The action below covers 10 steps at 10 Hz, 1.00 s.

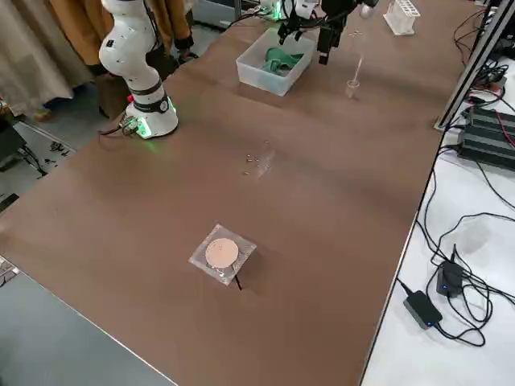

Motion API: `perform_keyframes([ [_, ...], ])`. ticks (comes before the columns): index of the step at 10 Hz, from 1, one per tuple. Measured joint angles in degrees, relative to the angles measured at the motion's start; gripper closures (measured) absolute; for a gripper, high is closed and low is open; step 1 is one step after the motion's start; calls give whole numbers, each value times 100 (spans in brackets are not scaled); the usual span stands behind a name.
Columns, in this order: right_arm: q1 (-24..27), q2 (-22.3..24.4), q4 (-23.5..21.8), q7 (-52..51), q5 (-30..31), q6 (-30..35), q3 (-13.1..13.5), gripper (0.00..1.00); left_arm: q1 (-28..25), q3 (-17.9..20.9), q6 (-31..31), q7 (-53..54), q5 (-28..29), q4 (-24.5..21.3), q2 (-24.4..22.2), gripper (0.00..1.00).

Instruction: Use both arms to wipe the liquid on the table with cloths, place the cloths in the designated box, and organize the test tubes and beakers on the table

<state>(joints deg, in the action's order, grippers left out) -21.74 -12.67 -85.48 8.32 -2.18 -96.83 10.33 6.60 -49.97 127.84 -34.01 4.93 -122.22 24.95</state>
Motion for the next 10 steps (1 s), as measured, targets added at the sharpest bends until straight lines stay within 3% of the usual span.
perform_keyframes([
  [2, -58, -71, -854, 16, -1, -995, 3, 0, 142, -2, 163, -552, 535, 13, 378, 3],
  [5, -144, -128, -1837, 135, -3, -2238, 3, 0, 409, 94, 266, -793, 803, 29, 627, 4],
  [8, -146, -121, -2053, 198, -3, -2503, 13, 0, 456, 368, 266, -804, 1025, 31, 734, 7],
  [10, -146, -116, -2053, 217, -3, -2506, 33, 0, 636, 535, 271, -997, 1030, 45, 846, 19],
])
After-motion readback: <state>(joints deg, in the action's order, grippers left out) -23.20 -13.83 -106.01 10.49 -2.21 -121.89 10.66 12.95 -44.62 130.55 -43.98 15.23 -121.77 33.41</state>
